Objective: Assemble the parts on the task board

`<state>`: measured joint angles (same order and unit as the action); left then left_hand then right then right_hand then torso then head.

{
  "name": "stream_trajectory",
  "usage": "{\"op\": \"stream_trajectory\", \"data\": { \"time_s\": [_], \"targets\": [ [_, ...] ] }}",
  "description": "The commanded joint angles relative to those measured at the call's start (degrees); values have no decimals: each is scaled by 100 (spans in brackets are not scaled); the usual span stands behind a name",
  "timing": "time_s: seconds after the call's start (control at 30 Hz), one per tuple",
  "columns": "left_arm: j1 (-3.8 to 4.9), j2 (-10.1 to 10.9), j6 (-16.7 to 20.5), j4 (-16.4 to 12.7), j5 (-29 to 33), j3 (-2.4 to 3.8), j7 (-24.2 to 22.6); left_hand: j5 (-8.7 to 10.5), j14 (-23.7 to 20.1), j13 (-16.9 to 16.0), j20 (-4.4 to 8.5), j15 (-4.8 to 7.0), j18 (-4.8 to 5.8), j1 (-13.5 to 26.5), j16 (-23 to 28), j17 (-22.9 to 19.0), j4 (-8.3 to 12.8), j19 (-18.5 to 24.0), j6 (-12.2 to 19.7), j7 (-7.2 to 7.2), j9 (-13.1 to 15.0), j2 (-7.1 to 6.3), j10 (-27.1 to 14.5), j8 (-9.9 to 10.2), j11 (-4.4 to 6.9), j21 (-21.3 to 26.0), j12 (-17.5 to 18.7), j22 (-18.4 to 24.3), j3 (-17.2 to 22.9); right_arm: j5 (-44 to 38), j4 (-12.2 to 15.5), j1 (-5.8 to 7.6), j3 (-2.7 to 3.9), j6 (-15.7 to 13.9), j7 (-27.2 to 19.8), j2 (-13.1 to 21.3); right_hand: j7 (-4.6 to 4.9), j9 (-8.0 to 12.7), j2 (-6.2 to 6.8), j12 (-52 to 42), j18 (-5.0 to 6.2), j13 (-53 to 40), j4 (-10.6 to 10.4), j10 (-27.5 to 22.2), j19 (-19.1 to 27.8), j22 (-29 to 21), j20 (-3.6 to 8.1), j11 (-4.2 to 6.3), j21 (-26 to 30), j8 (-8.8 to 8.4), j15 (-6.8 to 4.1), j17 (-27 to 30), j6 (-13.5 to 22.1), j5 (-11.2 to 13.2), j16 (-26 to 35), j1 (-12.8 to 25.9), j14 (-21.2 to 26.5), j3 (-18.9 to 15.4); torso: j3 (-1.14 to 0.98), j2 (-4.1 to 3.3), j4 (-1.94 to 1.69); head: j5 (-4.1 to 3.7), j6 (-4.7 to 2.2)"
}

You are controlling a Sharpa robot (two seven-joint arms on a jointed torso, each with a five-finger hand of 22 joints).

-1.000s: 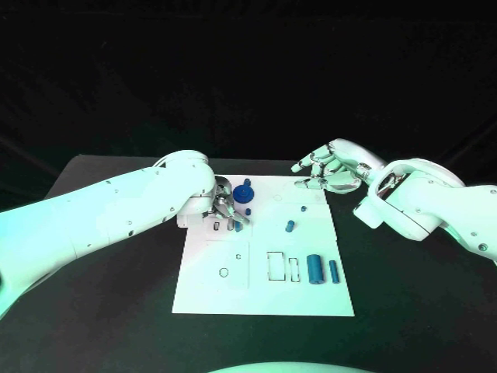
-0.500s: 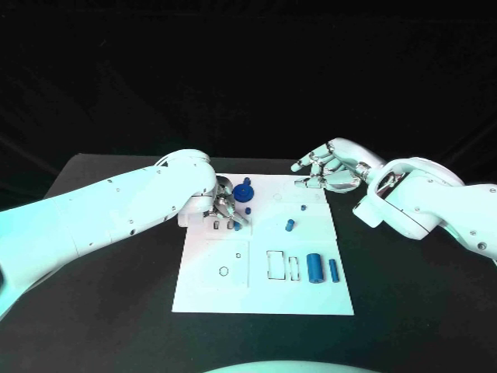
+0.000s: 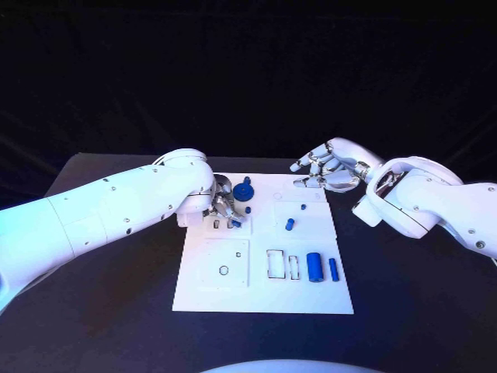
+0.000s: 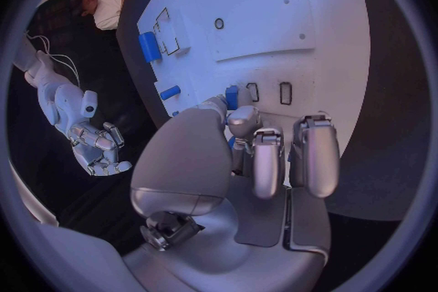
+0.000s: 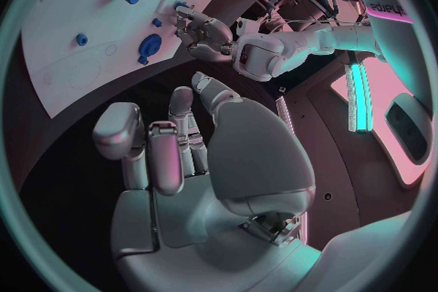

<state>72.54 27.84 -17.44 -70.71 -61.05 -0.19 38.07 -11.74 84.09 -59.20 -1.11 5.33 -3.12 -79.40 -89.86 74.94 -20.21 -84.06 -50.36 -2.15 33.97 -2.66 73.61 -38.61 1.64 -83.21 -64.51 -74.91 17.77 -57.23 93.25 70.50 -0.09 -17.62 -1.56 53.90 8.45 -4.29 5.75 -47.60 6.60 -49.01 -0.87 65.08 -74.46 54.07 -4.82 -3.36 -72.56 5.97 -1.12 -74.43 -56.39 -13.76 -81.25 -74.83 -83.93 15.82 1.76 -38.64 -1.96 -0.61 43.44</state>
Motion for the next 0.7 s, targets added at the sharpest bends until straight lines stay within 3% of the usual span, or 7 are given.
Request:
{"op": "stream_trajectory", "data": {
  "time_s": [0.03,0.07,0.17,0.33,0.43,0.7],
  "targets": [
    [3,64,156,-69,102,5,-71,29,591,-3,-10,-17,55,167,-14,1506,882,-108,8,-16,70,-213,40,-46,6,34,17,-333,1244,-59,-11,-1,-3,108,13,-12,-15,8,-1,28,11,9,-22,-11,15,-10,17,29,23,39,-22,9,-20,-32,31,14,-273,-10,-5,2,-5,-3,2],
    [4,93,189,-102,41,7,-79,40,591,-20,-4,-33,45,336,-14,1506,926,-92,11,-15,125,-281,57,-82,-2,62,1,-296,1520,-60,-16,-1,-4,115,16,-17,-14,8,2,34,13,15,-25,-15,19,-19,17,28,28,40,-22,14,-19,-34,35,18,-271,-13,-5,1,-2,-5,-3],
    [4,163,267,-185,-183,16,-107,54,591,-58,-13,-10,35,441,-14,1506,1037,-71,17,-22,178,-378,90,-118,12,99,-39,-246,1736,-60,-33,-4,-11,134,20,-32,-13,9,1,46,14,28,-30,-22,24,-31,18,27,35,40,-22,23,-17,-38,42,23,-269,-14,2,-6,4,-7,-9],
    [4,228,371,-265,-374,22,-133,59,591,-76,-4,-14,34,532,-14,1506,1116,-75,15,-17,218,-425,108,-143,17,99,-58,-253,1901,-60,-54,-7,-21,176,27,-57,-13,10,-1,57,16,39,-34,-29,28,-40,18,27,41,40,-22,30,-14,-43,47,26,-267,-14,-8,-5,2,7,-1],
    [3,236,445,-291,-447,21,-132,63,591,-71,-3,-14,31,589,-14,1506,1155,-70,20,-17,240,-442,106,-154,17,111,-55,-239,1985,-60,-61,-8,-24,200,30,-62,-12,12,-5,90,17,71,-41,-49,33,-51,18,26,49,40,-21,37,-10,-54,54,32,-265,-14,4,-5,-8,6,6],
    [-11,196,473,-262,-714,4,-113,66,591,-66,-3,-14,30,618,-14,1506,1180,-70,26,-18,253,-450,103,-160,17,113,-52,-238,2030,-60,-68,-10,-29,230,30,-69,-11,12,-6,105,18,86,-43,-59,35,-55,18,25,51,40,-21,38,-9,-57,55,34,-265,-14,3,-3,-1,46,7]
  ]
}}
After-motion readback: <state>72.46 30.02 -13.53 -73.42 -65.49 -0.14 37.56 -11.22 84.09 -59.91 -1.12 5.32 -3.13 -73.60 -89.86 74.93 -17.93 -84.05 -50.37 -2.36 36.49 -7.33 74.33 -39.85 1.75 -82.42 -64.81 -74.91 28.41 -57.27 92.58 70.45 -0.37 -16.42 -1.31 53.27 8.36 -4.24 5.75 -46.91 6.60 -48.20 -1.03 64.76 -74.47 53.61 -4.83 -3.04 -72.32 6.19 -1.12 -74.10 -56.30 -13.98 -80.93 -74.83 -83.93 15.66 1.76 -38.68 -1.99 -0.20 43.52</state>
